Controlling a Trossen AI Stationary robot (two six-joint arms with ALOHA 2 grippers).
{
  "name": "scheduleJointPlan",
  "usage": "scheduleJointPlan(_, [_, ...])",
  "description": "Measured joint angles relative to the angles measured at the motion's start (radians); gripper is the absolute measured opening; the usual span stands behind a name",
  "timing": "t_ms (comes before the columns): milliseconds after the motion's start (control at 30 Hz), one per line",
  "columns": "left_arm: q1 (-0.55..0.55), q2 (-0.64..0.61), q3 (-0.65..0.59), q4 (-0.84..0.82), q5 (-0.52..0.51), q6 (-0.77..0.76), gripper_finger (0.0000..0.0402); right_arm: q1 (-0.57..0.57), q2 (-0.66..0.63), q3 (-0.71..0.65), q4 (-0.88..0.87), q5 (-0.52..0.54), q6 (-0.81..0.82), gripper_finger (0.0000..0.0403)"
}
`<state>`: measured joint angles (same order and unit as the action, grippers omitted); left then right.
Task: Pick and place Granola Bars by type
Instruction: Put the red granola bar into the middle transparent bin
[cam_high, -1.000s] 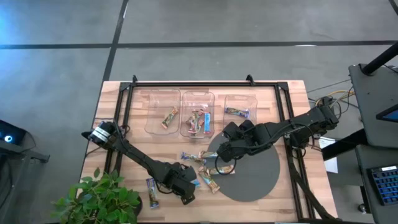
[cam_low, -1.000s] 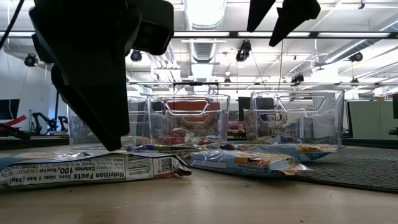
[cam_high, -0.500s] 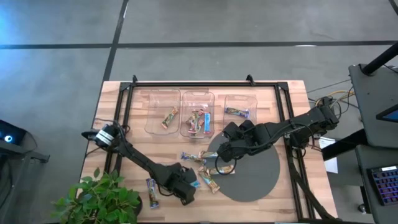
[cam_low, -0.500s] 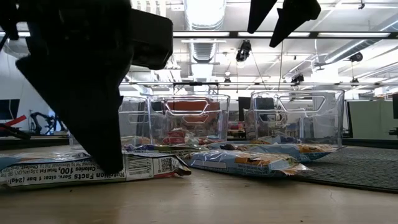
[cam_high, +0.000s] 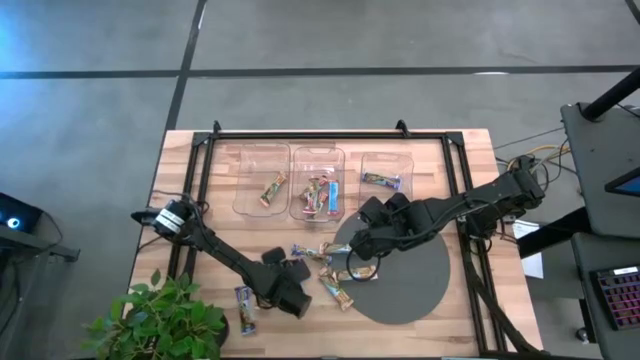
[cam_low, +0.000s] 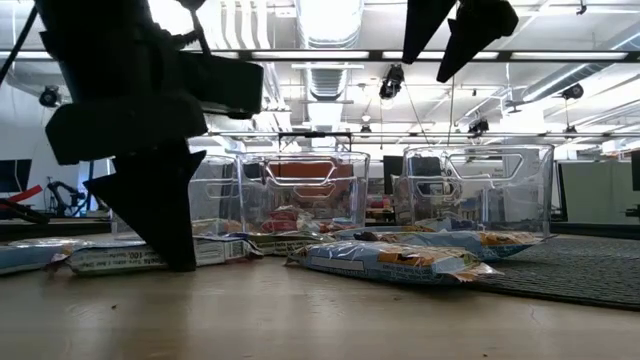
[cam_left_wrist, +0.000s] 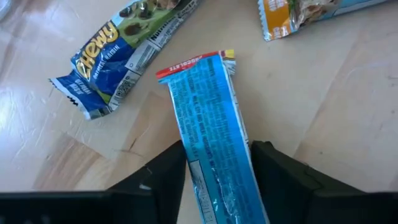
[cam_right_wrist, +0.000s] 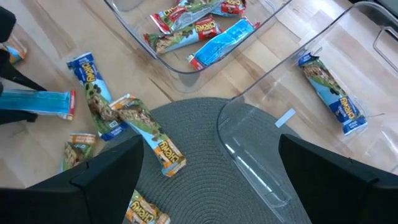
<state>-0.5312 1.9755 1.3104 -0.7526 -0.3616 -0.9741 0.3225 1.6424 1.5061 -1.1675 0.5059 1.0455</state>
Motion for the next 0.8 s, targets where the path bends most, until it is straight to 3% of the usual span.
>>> scheduleJointPlan(200, [0.0, -0.011, 0.055, -0.001, 0.027, 0.003, 0.0117, 0.008, 0.0, 0.0, 0.014, -0.001, -0.005, 0.0364])
scheduleJointPlan(533, [0.002, -0.166, 0.075, -0.012, -0.031, -0.023, 0.0038, 0.046, -0.046, 0.01, 0.026, 0.143, -0.005, 0.0364])
scheduleJointPlan(667, [0.01, -0.27, 0.076, -0.011, -0.142, -0.037, 0.0023, 0.059, -0.093, 0.01, 0.026, 0.202, -0.001, 0.0364])
scheduleJointPlan(800, [0.056, -0.38, 0.076, -0.009, -0.343, -0.041, 0.0021, 0.064, -0.141, 0.01, 0.026, 0.256, 0.032, 0.0364])
